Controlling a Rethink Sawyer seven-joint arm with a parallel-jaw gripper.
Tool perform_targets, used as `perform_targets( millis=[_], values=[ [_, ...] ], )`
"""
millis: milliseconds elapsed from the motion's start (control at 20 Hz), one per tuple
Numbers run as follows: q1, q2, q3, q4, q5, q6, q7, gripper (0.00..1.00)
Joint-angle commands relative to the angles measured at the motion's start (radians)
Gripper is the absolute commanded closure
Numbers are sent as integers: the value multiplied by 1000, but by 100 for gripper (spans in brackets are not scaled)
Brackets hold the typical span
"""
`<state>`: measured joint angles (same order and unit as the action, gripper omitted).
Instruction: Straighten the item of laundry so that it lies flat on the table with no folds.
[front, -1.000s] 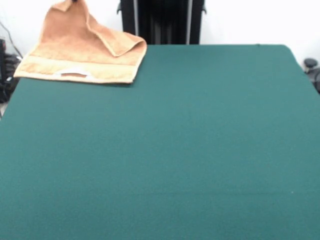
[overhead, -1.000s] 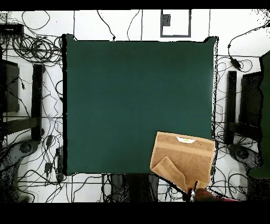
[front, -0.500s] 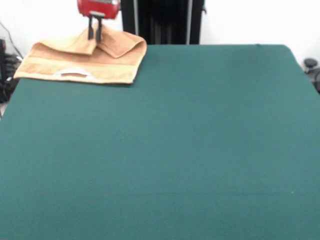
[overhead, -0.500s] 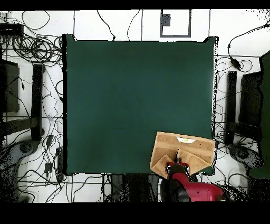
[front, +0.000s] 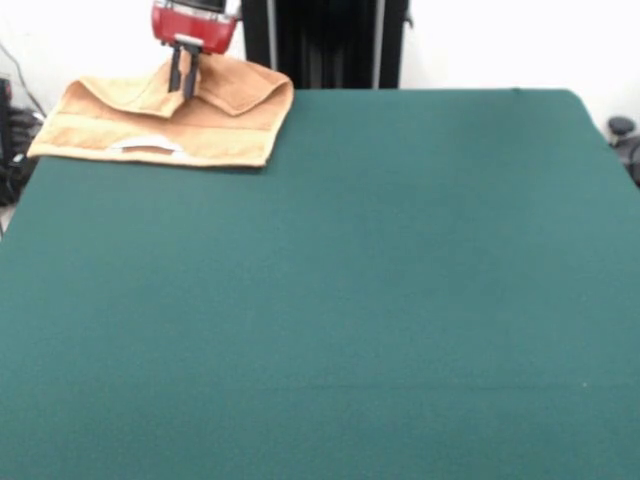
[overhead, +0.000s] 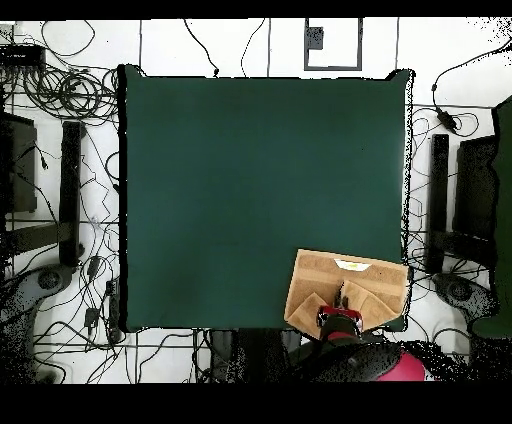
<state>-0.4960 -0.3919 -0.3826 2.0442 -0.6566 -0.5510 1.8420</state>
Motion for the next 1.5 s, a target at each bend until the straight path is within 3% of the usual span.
perform_targets(
  millis=[50, 100, 150, 350, 650, 1200, 1350, 1500],
  values=[
    [10, 21, -8, -118, 23, 10, 57, 100],
    [5, 10, 2, -121, 8, 28, 61, 100],
    [-3, -3, 18, -123, -10, 52, 65, 0],
    [-19, -36, 57, -126, -46, 115, 70, 0],
    [-63, -124, 218, -151, -77, 335, 63, 0],
    [-29, -107, 201, -159, -49, 319, 86, 0],
    [-72, -121, 250, -146, -80, 367, 75, 0],
    [-54, -97, 212, -150, -71, 270, 94, 0]
  ],
)
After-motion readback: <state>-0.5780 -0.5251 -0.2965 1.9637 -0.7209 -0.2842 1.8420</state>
